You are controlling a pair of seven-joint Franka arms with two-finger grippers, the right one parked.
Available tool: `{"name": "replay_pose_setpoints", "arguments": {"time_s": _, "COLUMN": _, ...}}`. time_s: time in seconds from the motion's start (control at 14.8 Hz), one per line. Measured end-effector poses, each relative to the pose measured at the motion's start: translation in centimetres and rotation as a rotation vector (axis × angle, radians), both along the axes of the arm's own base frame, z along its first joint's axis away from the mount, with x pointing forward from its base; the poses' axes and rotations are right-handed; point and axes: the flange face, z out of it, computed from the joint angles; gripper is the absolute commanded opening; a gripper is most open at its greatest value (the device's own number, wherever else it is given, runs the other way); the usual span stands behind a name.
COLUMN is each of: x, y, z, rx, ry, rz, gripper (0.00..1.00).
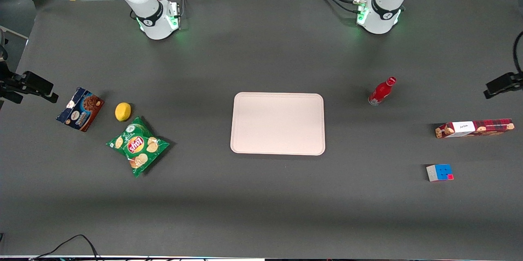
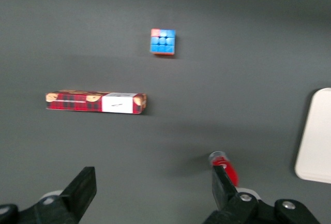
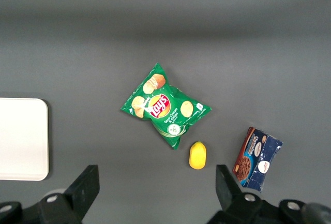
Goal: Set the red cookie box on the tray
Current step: 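Move the open left gripper over the red plaid cookie box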
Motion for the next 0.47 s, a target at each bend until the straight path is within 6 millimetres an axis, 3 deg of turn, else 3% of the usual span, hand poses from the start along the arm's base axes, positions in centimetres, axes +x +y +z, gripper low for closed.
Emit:
{"name": "replay_pose_setpoints", "arguments": {"time_s": 0.34, "x": -1.0, "y": 7.9, "z": -1.6, "rx": 0.0, "ry": 0.036, "rz": -0.118, "gripper": 1.0}}
{"name": "replay_pose_setpoints", "arguments": {"time_s": 0.47, "x": -1.5, "y": 9.9, "z": -2.0, "rx": -0.003, "ry": 0.049, "rz": -0.235, "gripper": 1.0}}
